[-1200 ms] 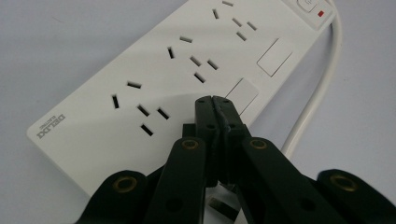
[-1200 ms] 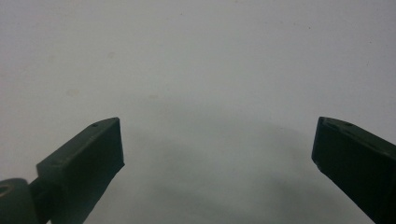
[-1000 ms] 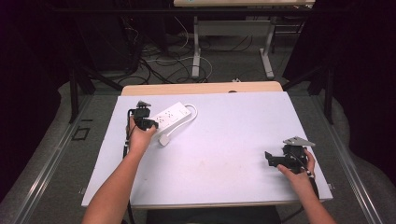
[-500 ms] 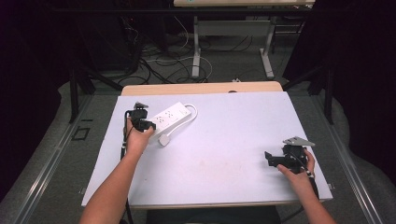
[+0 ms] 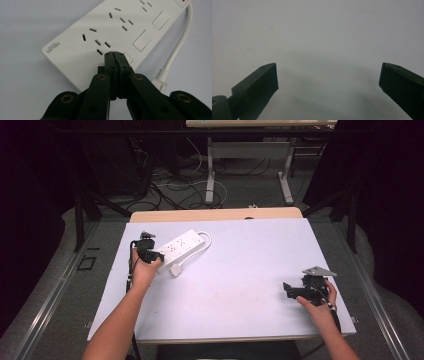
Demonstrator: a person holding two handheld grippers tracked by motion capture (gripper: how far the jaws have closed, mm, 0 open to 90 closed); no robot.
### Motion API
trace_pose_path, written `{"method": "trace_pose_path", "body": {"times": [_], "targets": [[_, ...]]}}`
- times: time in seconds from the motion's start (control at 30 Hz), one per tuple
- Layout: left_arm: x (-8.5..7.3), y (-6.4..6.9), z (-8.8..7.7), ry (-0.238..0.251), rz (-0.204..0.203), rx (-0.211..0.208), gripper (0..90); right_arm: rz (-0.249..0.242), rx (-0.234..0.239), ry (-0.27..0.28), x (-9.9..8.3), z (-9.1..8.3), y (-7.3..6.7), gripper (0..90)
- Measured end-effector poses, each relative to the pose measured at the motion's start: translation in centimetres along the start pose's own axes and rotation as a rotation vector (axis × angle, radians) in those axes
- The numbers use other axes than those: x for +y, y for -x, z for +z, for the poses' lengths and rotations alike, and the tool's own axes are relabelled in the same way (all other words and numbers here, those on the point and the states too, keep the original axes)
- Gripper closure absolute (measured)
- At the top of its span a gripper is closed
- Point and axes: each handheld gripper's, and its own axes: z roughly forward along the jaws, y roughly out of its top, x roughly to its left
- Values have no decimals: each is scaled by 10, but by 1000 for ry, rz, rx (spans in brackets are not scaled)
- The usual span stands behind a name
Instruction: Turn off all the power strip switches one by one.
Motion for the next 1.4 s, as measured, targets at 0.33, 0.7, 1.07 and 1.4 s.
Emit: {"method": "trace_pose_path", "body": {"times": [0.33, 0.7, 1.07, 1.4], "targets": [[1, -2, 1, 4, 1, 2, 900, 5, -5, 0, 0, -1, 0, 17], [1, -1, 2, 11, 1, 7, 900, 2, -5, 3, 0, -2, 0, 17], [-1, -2, 2, 4, 11, 13, 900, 3, -4, 5, 0, -2, 1, 17], [-3, 0, -3, 33, 1, -13, 900, 4, -7, 4, 0, -2, 1, 17]]}}
